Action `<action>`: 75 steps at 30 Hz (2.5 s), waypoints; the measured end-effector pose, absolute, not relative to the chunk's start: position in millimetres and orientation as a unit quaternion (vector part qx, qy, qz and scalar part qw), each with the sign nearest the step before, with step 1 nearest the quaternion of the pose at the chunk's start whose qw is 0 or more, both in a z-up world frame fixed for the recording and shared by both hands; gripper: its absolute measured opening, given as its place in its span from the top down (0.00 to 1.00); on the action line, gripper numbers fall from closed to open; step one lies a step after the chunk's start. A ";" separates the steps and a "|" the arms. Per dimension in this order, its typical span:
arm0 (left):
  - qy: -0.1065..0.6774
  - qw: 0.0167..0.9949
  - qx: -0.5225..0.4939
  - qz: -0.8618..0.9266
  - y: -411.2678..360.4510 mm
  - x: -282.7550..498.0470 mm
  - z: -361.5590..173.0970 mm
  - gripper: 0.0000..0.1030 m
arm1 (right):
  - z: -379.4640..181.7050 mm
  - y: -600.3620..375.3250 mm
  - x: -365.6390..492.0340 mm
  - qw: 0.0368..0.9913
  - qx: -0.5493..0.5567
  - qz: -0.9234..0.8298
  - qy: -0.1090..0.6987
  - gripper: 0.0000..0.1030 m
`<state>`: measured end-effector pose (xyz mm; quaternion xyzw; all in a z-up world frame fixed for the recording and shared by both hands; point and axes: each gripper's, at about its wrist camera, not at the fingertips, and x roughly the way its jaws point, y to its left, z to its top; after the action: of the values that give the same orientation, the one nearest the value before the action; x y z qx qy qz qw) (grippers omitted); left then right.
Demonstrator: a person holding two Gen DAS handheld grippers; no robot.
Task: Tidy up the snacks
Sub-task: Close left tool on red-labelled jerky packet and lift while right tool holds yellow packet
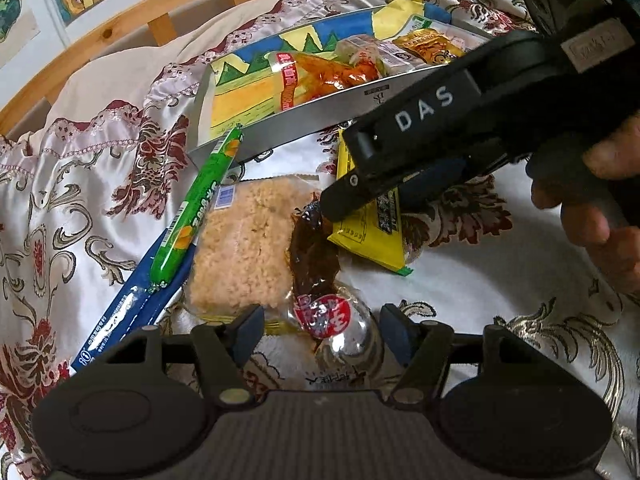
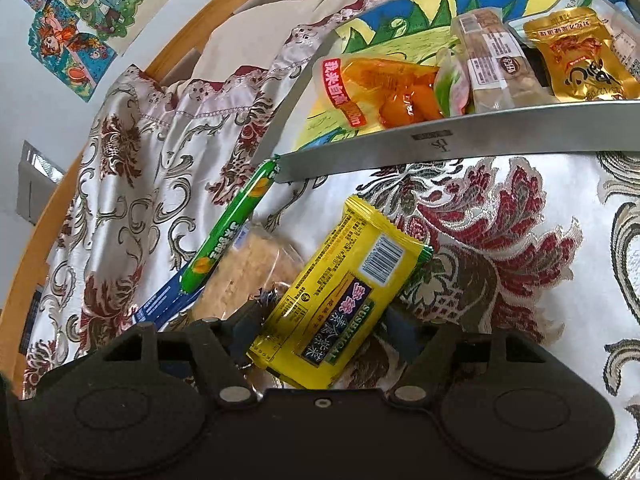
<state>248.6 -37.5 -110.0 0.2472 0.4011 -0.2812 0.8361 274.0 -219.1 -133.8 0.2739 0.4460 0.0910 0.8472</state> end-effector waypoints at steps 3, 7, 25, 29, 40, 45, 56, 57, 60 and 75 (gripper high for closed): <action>0.396 0.838 0.255 -0.276 -39.1 246.8 -109.9 0.40 | -134.1 -219.6 272.5 0.847 0.276 0.084 0.446 0.35; 0.388 0.838 0.269 -0.273 -39.8 243.0 -108.9 0.43 | -133.0 -222.2 270.4 0.842 0.282 0.078 0.453 0.39; 0.324 0.835 0.345 -0.281 -64.0 217.5 -118.8 0.51 | -121.2 -230.0 251.6 0.812 0.313 0.082 0.485 0.65; 0.317 0.831 0.355 -0.289 -67.5 211.1 -116.7 0.51 | -111.2 -230.2 243.9 0.822 0.288 0.065 0.487 0.60; 0.306 0.825 0.380 -0.287 -74.0 205.8 -123.3 0.51 | -108.8 -242.1 230.6 0.822 0.282 0.036 0.494 0.53; 0.305 0.827 0.376 -0.285 -74.2 207.7 -124.2 0.51 | -106.2 -244.9 215.1 0.819 0.282 0.025 0.499 0.55; 0.308 0.829 0.372 -0.281 -76.1 207.9 -125.1 0.51 | -115.0 -235.7 239.6 0.829 0.320 0.048 0.457 0.30; 0.307 0.829 0.374 -0.281 -75.8 207.4 -125.1 0.51 | -118.9 -235.6 244.3 0.826 0.328 0.049 0.455 0.30; 0.307 0.829 0.374 -0.281 -75.1 207.4 -125.3 0.52 | -131.6 -236.9 254.4 0.815 0.343 0.047 0.465 0.28; 0.315 0.841 0.348 -0.268 -73.7 207.2 -112.6 0.55 | -120.0 -253.3 238.4 0.802 0.389 0.050 0.449 0.50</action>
<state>207.2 -73.7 -112.6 0.3478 0.3150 -0.2679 0.8415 238.4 -253.3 -120.0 0.3895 0.4492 0.0501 0.8025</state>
